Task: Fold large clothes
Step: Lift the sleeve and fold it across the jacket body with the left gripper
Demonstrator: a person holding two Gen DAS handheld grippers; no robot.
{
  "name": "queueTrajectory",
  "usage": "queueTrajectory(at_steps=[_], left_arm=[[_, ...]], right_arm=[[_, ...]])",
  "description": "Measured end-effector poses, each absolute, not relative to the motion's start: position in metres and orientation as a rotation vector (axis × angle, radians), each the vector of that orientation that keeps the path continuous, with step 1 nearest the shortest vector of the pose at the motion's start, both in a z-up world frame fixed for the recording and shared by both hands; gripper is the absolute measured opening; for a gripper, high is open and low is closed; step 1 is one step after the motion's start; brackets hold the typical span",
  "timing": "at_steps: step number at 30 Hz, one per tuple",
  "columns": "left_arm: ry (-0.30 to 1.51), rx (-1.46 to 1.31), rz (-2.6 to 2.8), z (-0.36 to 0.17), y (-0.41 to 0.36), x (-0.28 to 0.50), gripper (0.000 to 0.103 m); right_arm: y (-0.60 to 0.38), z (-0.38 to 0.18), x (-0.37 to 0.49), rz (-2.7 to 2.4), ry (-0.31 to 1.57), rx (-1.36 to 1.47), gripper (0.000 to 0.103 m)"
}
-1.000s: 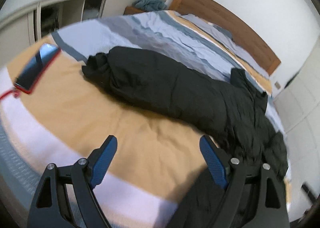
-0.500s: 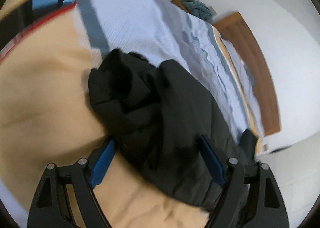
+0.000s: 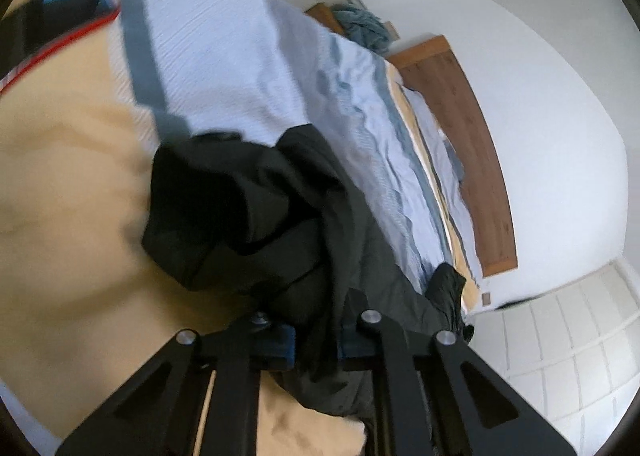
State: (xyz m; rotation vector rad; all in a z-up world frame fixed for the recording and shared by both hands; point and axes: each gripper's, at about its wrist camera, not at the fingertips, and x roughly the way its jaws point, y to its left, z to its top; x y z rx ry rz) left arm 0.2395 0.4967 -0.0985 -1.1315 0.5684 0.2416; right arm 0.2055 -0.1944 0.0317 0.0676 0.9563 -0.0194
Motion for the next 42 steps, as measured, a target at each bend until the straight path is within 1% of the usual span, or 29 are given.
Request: queueTrajectory(at_steps=[6,11,19,24,28,33,38,42], left_arm=[[0.559,-1.003,0.196,-0.038,0.468,0.239,0.012],[0.548,-0.905,0.144,0.012,0.424,0.24,0.011],[0.571,-0.771,0.067,0.063,0.333,0.246,0.011],[0.613,-0.686,0.009,0.08,0.263,0.258,0.011],[0.659,-0.616,-0.039,0.082,0.2,0.273,0.011],[0.723,-0.55,-0.085,0.068,0.127,0.292,0.011],[0.819,-0.449,-0.112,0.031,0.06,0.32,0.011],[0.894,-0.423,-0.101,-0.003,0.03,0.331,0.011]], right_arm=[[-0.199,0.047,0.193,0.008,0.915,0.094,0.074],[-0.211,0.06,0.179,0.02,0.878,0.108,0.074],[-0.261,0.066,0.156,-0.007,0.829,0.183,0.077],[-0.295,0.058,0.143,-0.024,0.817,0.239,0.077],[-0.321,0.048,0.131,-0.041,0.812,0.281,0.078],[-0.356,0.036,0.118,-0.073,0.813,0.341,0.078],[-0.388,0.022,0.107,-0.114,0.824,0.381,0.078],[-0.412,0.008,0.1,-0.156,0.842,0.412,0.078]])
